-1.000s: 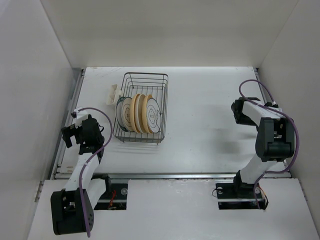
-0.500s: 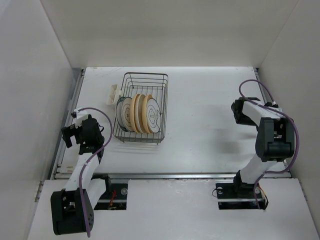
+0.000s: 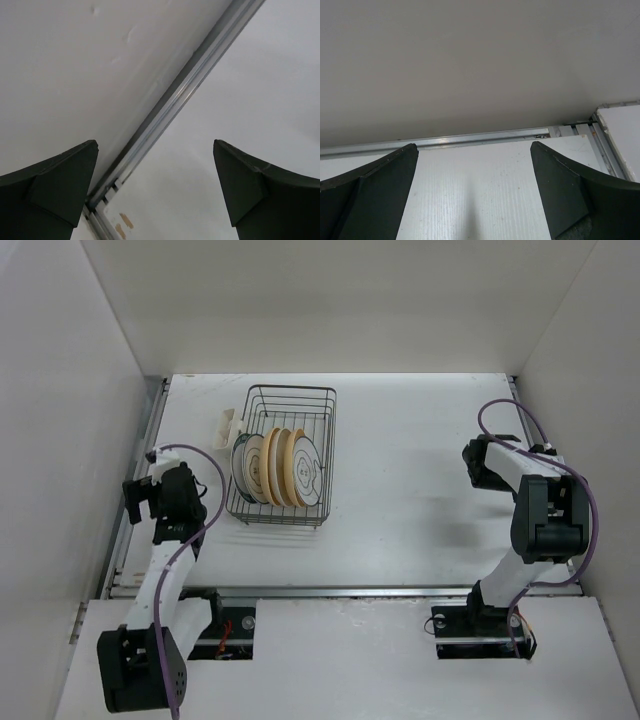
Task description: Unload the plates from the dish rack
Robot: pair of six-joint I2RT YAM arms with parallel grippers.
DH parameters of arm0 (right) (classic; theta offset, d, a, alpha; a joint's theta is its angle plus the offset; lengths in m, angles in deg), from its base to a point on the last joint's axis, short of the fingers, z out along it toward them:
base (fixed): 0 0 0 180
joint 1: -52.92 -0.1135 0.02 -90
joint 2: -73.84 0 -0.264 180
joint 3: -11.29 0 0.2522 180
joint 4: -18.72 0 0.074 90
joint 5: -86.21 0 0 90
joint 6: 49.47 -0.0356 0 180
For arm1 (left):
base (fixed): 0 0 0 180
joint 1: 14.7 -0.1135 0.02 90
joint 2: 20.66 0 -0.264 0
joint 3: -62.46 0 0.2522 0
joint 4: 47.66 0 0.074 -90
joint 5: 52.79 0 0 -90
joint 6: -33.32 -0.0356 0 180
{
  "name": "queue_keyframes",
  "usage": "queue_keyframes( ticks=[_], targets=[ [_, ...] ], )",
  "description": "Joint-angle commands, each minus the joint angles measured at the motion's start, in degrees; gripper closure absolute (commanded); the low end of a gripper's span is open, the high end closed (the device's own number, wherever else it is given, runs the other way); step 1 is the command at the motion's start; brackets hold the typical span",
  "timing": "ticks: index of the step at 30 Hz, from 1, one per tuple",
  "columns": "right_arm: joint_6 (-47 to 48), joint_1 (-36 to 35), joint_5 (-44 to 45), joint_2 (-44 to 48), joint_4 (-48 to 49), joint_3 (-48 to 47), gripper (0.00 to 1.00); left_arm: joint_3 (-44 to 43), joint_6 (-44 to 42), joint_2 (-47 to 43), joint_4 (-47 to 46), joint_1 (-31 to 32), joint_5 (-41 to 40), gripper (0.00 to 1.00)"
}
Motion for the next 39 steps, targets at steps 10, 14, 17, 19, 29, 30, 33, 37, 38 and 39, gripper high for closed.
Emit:
queue_keyframes(
  ticks=[10,14,17,19,29,30,33,37,38,39],
  targets=[
    [-1.22,0.26,5.27,0.97,-3.2,-1.86,0.0,-34.29,-11.4,-3.77,35.03,4.36,45.76,0.0],
    [-1.22,0.26,5.27,0.97,-3.2,-1.86,0.0,-44.74,-8.05,0.71,40.83,4.98,55.43,0.0],
    [-1.22,0.26,5.27,0.97,-3.2,-1.86,0.0,-53.0,-8.05,5.53,48.03,6.12,63.41,0.0],
    [-1.22,0.26,5.27,0.97,-3.2,-1.86,0.0,-61.4,-8.05,9.66,55.66,6.73,65.72,0.0],
    [12.11,-1.66,4.56,6.92,-3.2,-10.28,0.0,-108.63,-9.19,46.68,95.6,23.69,38.43,0.0],
    [17.18,-2.63,5.43,8.08,-3.2,-12.04,0.0,-108.66,-8.32,47.3,95.6,24.49,34.05,0.0],
    [25.1,-8.16,5.97,11.77,-3.2,-19.95,0.0,-106.3,-5.69,46.69,89.72,26.33,31.1,0.0],
    [41.41,-19.31,4.83,11.17,-2.07,-29.35,0.0,-102.35,-3.3,44.14,83.74,26.34,43.09,0.0],
    [48.71,-21.34,3.44,10.55,3.77,-30.59,0.0,-101.38,-3.3,43.44,82.77,26.34,45.23,0.0],
    [58.44,-24.58,-3.02,10.03,9.57,-31.47,0.0,-100.5,-2.69,43.43,80.94,26.34,46.82,0.0]
  ],
)
